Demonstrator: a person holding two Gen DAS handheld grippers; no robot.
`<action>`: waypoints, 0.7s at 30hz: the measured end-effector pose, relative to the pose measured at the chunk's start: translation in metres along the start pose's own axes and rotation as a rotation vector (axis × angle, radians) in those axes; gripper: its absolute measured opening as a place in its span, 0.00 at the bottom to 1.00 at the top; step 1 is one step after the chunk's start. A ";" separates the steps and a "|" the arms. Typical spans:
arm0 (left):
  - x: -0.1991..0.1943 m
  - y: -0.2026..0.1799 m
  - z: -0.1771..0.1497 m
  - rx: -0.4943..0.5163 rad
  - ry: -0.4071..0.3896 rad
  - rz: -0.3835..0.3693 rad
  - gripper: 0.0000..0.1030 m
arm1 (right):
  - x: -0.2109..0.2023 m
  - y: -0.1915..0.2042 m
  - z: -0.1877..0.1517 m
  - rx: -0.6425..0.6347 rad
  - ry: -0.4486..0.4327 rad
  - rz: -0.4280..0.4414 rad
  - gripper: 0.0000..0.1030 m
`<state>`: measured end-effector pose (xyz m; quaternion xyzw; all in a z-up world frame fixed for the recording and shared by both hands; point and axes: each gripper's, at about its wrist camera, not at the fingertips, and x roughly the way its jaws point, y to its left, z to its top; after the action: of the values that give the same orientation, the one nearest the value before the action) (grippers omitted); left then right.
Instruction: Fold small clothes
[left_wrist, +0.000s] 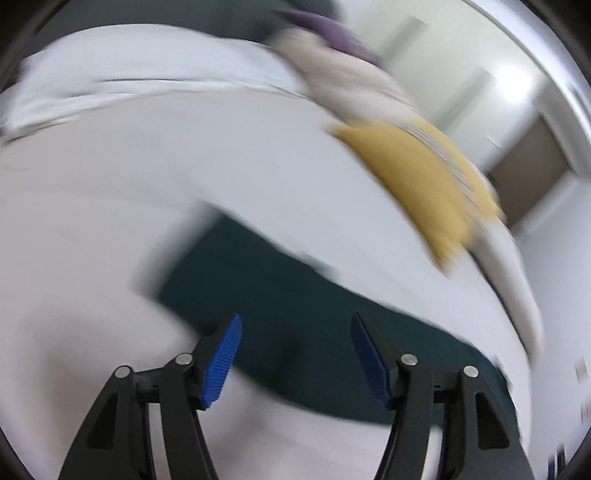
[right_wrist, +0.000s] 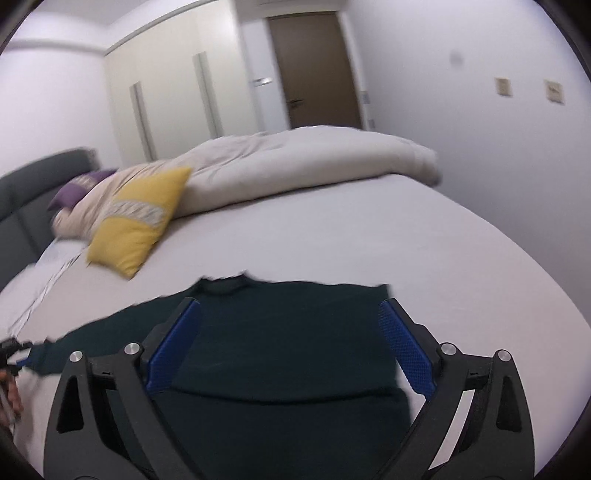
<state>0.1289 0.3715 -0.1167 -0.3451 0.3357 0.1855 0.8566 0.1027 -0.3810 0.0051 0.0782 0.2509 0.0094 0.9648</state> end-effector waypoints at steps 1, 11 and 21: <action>0.001 0.020 0.009 -0.036 -0.005 0.040 0.64 | -0.001 0.005 0.002 -0.001 0.012 0.020 0.95; 0.042 0.044 0.026 -0.083 0.102 -0.013 0.26 | -0.001 0.058 -0.008 0.060 0.163 0.169 0.77; -0.021 -0.075 -0.002 0.117 0.068 -0.222 0.15 | 0.001 0.041 -0.030 0.110 0.191 0.186 0.72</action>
<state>0.1541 0.3164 -0.0685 -0.3356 0.3347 0.0578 0.8786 0.0903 -0.3357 -0.0149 0.1525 0.3333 0.0927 0.9258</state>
